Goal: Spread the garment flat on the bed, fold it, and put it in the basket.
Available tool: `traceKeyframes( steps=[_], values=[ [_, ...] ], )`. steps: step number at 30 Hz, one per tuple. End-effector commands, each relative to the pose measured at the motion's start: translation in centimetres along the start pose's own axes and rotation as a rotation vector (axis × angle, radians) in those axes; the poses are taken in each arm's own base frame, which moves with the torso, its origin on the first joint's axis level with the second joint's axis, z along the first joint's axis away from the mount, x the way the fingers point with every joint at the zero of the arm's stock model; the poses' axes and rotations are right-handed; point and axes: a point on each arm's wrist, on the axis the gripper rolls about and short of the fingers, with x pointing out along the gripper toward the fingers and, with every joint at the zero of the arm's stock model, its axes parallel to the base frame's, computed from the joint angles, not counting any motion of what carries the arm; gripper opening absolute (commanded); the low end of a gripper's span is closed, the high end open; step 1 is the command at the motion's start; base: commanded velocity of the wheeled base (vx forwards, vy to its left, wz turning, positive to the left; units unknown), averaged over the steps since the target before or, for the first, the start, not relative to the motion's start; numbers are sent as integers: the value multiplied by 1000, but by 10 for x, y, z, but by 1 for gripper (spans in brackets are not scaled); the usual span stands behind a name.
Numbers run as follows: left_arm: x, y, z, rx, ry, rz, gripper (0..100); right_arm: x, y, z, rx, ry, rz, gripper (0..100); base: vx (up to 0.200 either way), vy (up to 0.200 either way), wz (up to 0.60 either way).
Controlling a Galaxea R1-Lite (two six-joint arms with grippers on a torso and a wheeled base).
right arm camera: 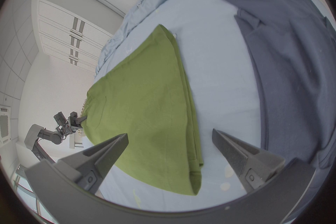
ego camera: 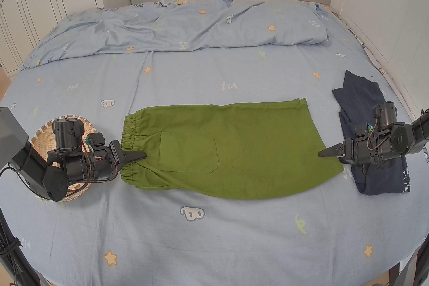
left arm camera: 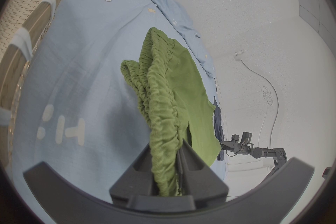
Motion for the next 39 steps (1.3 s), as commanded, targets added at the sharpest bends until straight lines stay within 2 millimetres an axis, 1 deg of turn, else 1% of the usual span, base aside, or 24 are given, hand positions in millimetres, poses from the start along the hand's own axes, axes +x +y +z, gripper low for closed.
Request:
traceKeyframes(
  steps=[1, 9, 12, 17, 18, 22, 26, 27, 31, 39],
  values=[
    [-1, -1, 1, 4, -4, -3, 0, 11, -7, -4, 25, 51, -2, 100, 0, 0, 0],
    [-1, -2, 1, 5, -5, -4, 0, 23, -5, -5, 58, 134, 47, 100, 0, 0, 0],
    [-1, -3, 0, 6, -3, -5, 0, 27, -6, -2, 67, 140, 114, 100, 0, 0, 0],
    [-2, -3, 1, 7, -6, -6, 0, 31, -8, 4, 79, 149, 135, 100, 0, 0, 0],
    [-2, -3, 1, 7, -6, -6, 0, 35, -9, 7, 84, 157, 145, 100, 0, 0, 0],
    [-3, -5, 1, 11, -10, -9, 0, 36, -14, 9, 99, 162, 147, 100, 0, 0, 0],
    [-3, -4, 1, 8, -9, -7, 0, 33, -16, 11, 110, 158, 190, 100, 0, 0, 0],
    [-3, -3, 1, 8, -9, -7, 0, 31, -18, 12, 116, 151, 205, 0, 0, 0, 0],
    [-2, -3, 1, 8, -9, -7, 0, 27, -23, 14, 128, 141, 231, 0, 0, 0, 0],
    [-1, -2, 1, 5, -6, -4, 0, 24, -26, 16, 133, 128, 225, 0, 0, 0, 0]
  ],
)
